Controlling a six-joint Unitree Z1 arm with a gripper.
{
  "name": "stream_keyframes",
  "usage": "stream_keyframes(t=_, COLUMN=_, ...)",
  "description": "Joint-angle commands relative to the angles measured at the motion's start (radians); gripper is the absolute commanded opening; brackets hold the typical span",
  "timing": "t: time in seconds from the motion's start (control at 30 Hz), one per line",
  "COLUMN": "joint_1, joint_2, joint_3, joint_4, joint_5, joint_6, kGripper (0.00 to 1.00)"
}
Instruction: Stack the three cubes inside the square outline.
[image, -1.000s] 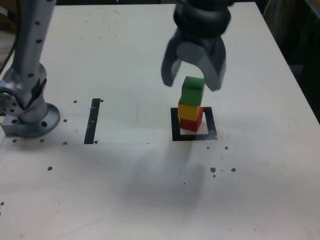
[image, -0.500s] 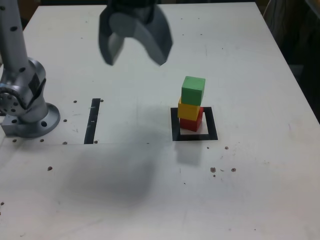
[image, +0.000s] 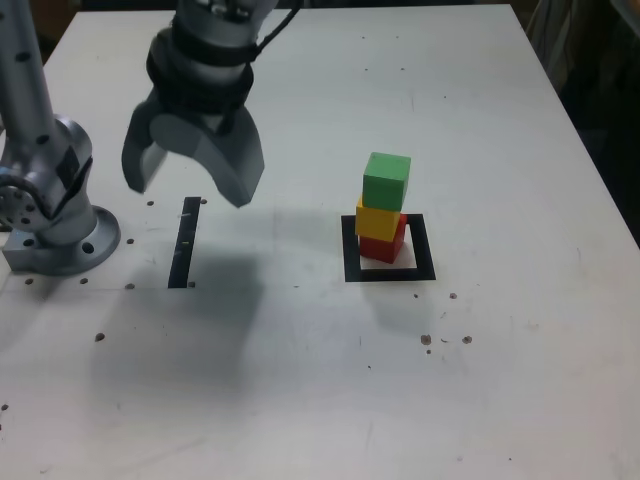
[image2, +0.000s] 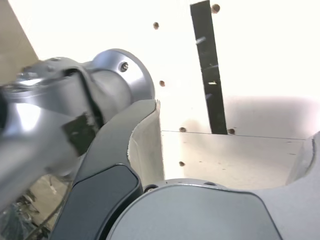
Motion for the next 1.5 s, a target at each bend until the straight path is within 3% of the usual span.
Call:
stream_keyframes(t=0.0, joint_1=-0.001, joint_2=-0.026, joint_3=0.041, joint_4=-0.051, joint_5=-0.016, joint_6=-0.001, kGripper=0.99)
stream_keyframes(t=0.23, joint_1=0.002, joint_2=-0.104, joint_3=0.195, joint_4=-0.263, joint_5=-0.038, joint_6=-0.019, kGripper=1.0)
stream_keyframes(t=0.43, joint_1=0.037, joint_2=-0.127, joint_3=0.286, joint_4=-0.347, joint_5=-0.052, joint_6=-0.009, kGripper=0.99)
stream_keyframes(t=0.83, joint_1=0.062, joint_2=-0.147, joint_3=0.352, joint_4=-0.379, joint_5=-0.062, joint_6=0.013, kGripper=0.99)
stream_keyframes(t=1.47, joint_1=0.063, joint_2=-0.131, joint_3=0.35, joint_4=-0.384, joint_5=-0.027, joint_6=0.029, kGripper=0.98)
